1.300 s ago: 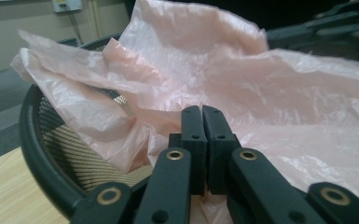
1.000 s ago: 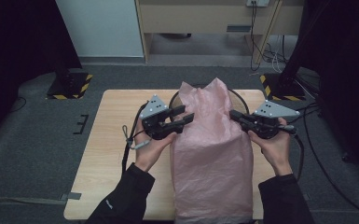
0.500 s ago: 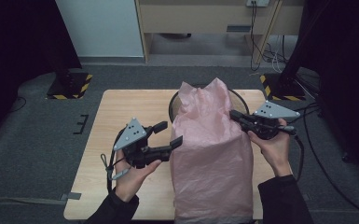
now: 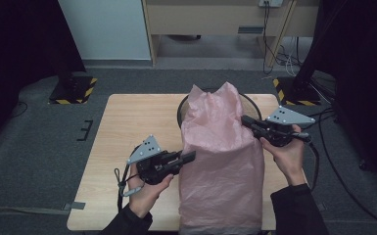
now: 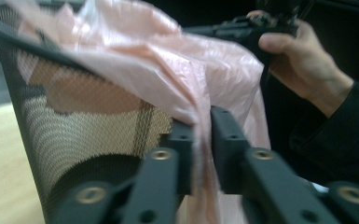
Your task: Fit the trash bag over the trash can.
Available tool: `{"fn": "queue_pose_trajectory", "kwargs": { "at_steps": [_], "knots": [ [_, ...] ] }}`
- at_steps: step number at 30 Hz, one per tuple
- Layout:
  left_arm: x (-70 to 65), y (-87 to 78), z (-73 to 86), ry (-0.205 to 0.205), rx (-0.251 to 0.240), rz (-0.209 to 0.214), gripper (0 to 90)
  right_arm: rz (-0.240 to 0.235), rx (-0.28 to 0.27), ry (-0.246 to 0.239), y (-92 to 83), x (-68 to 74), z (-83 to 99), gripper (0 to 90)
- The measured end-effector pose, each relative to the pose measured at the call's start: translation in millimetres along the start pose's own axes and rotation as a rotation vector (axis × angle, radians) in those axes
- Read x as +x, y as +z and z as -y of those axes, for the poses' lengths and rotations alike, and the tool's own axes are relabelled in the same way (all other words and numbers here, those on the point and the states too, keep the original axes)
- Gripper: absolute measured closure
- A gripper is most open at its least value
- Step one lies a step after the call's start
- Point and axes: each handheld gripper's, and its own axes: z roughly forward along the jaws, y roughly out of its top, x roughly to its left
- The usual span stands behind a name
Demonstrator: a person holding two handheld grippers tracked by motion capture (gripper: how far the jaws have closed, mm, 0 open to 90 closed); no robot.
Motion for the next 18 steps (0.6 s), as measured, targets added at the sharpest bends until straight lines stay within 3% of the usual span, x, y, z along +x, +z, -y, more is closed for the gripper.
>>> {"fn": "queue_pose_trajectory", "kwargs": {
  "at_steps": [2, 6, 11, 14, 18],
  "knots": [
    [-3.5, -0.5, -11.2, 0.036, -0.013, -0.022, 89.0, -0.003, 0.01, -0.004, -0.1, -0.1, -0.7, 89.4],
    [-3.3, 4.6, -29.9, 0.075, -0.047, -0.068, 89.1, -0.017, 0.022, -0.006, 0.5, -0.2, -2.0, 89.2],
    [9.9, 21.1, -44.7, 0.041, -0.06, -0.109, 87.2, -0.043, 0.05, -0.009, -0.1, 1.1, -4.4, 87.7],
    [18.3, 31.7, -46.4, 0.013, -0.027, -0.13, 88.4, -0.052, 0.062, -0.014, -1.8, 1.6, -5.8, 83.8],
    [24.7, 41.0, -43.8, -0.019, 0.017, -0.152, 89.4, -0.045, 0.013, 0.013, -10.2, -0.7, -5.4, 77.9]
  ]
}}
